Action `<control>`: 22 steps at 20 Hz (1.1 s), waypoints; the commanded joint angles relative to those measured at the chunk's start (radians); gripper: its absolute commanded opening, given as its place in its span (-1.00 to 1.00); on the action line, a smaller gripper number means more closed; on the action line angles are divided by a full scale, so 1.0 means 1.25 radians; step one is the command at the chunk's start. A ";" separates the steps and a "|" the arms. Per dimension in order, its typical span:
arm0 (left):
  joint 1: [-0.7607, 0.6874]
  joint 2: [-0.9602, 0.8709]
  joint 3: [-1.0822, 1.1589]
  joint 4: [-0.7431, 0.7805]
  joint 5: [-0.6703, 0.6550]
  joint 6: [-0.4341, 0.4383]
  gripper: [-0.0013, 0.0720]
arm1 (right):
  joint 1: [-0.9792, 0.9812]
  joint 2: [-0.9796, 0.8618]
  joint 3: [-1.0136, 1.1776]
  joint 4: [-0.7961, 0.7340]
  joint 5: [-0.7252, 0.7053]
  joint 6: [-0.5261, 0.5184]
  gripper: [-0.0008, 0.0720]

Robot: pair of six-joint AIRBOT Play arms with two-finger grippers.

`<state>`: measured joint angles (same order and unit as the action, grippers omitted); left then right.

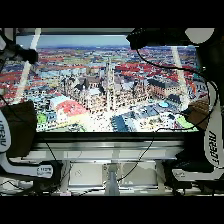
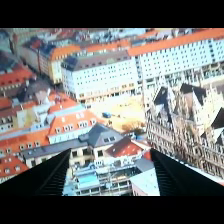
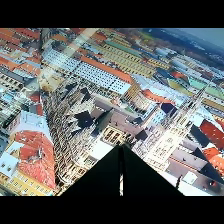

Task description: Fold the clothes and pants, and hang the long-sleeved shirts on hangers.

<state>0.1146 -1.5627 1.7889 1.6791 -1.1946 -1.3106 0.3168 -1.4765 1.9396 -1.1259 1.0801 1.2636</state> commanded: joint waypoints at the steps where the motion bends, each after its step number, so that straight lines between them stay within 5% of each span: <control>1: 0.022 -0.098 0.000 0.133 -0.145 -0.066 0.97 | 0.001 -0.001 0.000 0.000 0.000 0.000 -0.87; 8: 0.076 -0.245 0.000 0.224 -0.326 -0.396 0.96 | 0.001 -0.001 0.000 0.000 0.000 0.000 -0.87; 13: 0.078 -0.322 -0.001 0.231 -0.354 -0.551 0.96 | 0.001 -0.001 0.000 0.000 0.000 0.000 -0.87; 19: 0.077 -0.348 -0.019 0.242 -0.370 -0.565 0.96 | 0.001 -0.001 0.000 0.000 0.000 0.000 -0.87; 22: 0.073 -0.348 -0.071 0.349 -0.368 -0.589 0.96 | 0.001 -0.001 0.000 0.000 0.000 0.000 -0.87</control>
<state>0.2081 -1.9907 1.7428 2.0163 -1.6463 -2.0094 0.3168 -1.4765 1.9396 -1.1263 1.0805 1.2633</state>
